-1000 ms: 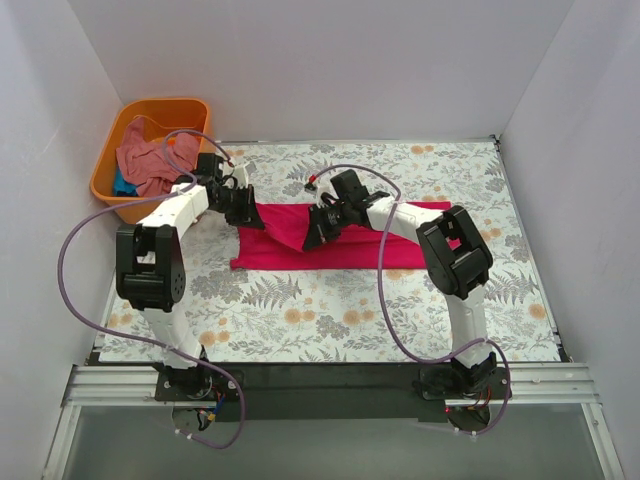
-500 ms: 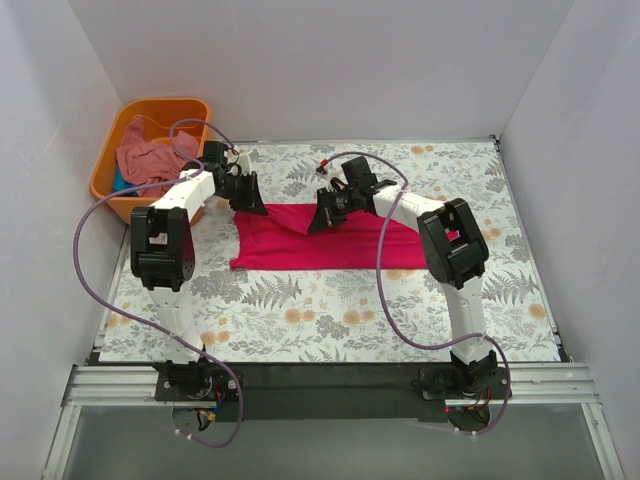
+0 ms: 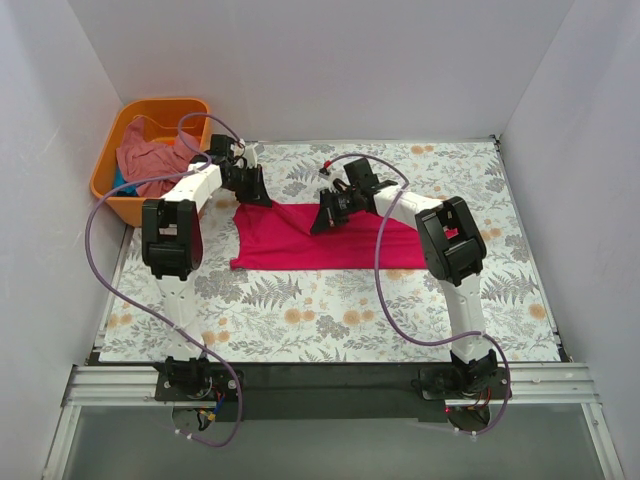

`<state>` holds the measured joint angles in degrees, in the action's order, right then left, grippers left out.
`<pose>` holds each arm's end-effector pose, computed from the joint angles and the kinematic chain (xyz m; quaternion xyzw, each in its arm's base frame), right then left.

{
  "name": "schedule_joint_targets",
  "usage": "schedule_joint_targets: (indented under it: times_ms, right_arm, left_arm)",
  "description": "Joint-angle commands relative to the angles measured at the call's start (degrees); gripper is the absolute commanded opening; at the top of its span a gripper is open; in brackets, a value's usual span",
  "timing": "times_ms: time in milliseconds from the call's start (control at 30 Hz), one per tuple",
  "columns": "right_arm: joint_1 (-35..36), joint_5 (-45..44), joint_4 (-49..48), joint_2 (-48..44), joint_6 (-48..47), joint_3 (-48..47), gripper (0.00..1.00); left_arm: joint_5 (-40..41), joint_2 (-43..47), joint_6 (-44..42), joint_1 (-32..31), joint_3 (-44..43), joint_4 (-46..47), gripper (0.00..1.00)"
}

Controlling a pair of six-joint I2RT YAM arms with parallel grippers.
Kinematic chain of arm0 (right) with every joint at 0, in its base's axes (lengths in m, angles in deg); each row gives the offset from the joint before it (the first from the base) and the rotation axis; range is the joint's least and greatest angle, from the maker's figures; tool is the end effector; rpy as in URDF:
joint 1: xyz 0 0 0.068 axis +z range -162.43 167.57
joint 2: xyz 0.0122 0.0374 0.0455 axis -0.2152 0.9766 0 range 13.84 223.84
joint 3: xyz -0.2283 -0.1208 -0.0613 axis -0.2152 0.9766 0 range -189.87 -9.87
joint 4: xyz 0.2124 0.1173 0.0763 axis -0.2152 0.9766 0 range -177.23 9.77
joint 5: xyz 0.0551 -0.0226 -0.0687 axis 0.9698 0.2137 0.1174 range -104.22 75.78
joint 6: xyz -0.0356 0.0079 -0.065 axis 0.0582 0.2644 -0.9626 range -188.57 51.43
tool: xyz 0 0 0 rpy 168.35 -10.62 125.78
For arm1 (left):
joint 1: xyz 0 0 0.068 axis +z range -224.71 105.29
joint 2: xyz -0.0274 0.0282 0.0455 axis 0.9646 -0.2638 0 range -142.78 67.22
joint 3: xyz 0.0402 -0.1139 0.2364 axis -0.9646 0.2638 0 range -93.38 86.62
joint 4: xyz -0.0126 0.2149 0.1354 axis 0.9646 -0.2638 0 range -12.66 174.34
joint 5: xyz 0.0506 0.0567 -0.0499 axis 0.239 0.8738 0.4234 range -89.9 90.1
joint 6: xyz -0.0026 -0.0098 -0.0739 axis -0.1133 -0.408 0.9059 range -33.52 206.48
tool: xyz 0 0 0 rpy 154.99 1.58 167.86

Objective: Fold and stack the t-shirts
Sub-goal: Fold the tshirt

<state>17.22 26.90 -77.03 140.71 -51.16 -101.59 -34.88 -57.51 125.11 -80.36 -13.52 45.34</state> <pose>0.4035 0.2770 0.1449 -0.2250 0.8470 0.4399 0.1963 0.4568 -0.0813 0.1677 -0.1978 0.9099 -0.3530 0.0915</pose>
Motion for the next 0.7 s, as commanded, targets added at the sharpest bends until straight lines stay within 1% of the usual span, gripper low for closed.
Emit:
schedule_joint_targets:
  times_ms: [0,133,267,400,533,567,633,667]
  right_arm:
    - [-0.73,1.94,0.09,-0.39,0.43,-1.71,0.01]
    - [-0.82,3.17,0.09,-2.06,0.52,-0.04,0.01]
    - [-0.73,3.44,0.26,-2.85,0.08,1.72,0.01]
    - [-0.73,3.26,0.52,-3.12,-0.53,3.56,0.01]
    - [-0.30,2.56,1.40,-2.94,-1.94,4.89,0.01]
    - [-0.29,2.12,1.75,-2.77,-2.98,4.80,0.03]
    - [-0.29,1.24,2.19,-2.50,-3.43,4.62,0.10]
    - [-0.29,0.89,3.15,-2.59,-3.70,3.84,0.14]
  left_arm:
    - [0.27,1.32,-0.14,0.29,-1.82,-1.25,0.00]
    - [0.53,5.10,-0.31,0.29,1.34,-3.35,0.00]
    - [1.93,9.49,-1.10,0.73,6.34,-5.90,0.00]
    - [3.51,10.29,-2.51,1.43,10.03,-8.63,0.00]
    - [4.31,10.56,-2.07,1.78,13.03,-7.76,0.00]
    - [4.13,10.56,-1.98,1.78,13.47,-7.23,0.00]
    - [3.26,10.29,-1.63,1.78,14.18,-7.14,0.01]
    - [3.17,10.21,-1.46,1.78,13.92,-7.66,0.08]
